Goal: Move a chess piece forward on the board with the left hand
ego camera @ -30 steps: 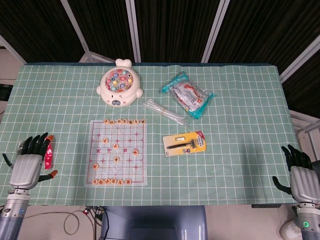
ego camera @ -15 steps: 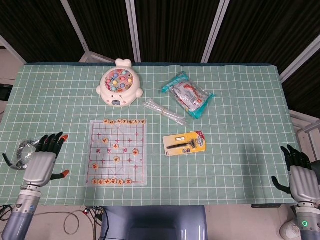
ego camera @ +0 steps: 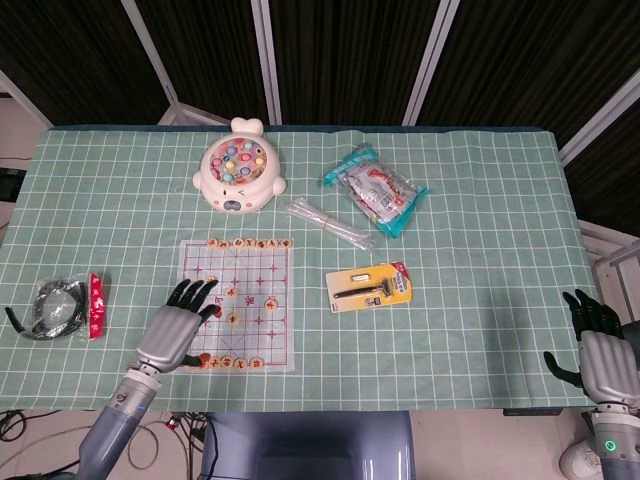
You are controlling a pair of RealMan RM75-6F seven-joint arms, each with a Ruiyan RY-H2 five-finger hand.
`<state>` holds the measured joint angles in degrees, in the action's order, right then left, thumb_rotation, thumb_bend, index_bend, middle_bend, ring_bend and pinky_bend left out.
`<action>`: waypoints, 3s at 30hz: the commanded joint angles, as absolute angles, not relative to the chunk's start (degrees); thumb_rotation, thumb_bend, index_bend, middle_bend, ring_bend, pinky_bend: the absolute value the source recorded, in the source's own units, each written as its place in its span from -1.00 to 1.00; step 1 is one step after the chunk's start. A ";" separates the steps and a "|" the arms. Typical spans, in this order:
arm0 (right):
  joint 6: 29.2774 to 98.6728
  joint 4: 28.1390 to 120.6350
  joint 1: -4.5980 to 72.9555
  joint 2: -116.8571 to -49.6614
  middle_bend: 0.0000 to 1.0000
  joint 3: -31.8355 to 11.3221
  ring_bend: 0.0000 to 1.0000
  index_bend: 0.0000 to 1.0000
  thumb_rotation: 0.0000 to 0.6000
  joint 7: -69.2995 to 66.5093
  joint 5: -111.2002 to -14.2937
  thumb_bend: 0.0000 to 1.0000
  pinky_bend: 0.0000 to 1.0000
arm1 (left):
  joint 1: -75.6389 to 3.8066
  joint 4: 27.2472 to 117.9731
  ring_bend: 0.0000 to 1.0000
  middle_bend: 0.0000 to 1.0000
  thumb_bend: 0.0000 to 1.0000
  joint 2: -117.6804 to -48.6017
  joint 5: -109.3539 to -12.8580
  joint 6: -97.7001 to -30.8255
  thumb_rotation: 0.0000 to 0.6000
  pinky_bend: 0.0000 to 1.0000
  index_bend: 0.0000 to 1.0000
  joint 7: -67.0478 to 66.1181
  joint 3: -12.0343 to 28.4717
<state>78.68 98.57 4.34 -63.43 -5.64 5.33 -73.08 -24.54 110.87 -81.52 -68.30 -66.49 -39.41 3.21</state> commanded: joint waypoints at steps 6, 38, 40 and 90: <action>78.35 98.47 4.46 -63.30 -1.00 -5.82 -1.00 -1.00 1.00 4.80 -72.79 -0.27 -1.00 | -26.82 109.99 -0.24 -0.12 -0.71 -87.90 -63.71 -66.91 1.00 -0.08 -0.25 -47.23 2.73; 78.04 98.70 4.52 -63.29 -1.00 -5.95 -1.00 -1.00 1.00 4.04 -72.36 -0.27 -1.00 | -33.91 110.16 1.00 1.00 -0.50 -96.83 -45.36 -68.25 1.00 1.00 -0.03 -59.84 3.77; 77.97 98.81 4.52 -63.25 -1.00 -5.97 -1.00 -1.00 1.00 3.96 -72.23 -0.27 -1.00 | -34.19 110.03 1.00 1.00 -0.50 -96.98 -45.06 -68.47 1.00 1.00 -0.04 -59.75 3.75; 77.78 99.99 4.40 -62.95 -1.00 -6.08 -1.00 -1.00 1.00 3.61 -71.30 -0.27 -1.00 | -37.47 105.96 1.00 1.00 -0.44 -100.05 -44.47 -70.81 1.00 1.00 0.07 -55.77 1.30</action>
<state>77.78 99.99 4.40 -62.95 -6.08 3.61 -71.30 -37.47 105.94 -100.08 -44.43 -70.78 -55.81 1.33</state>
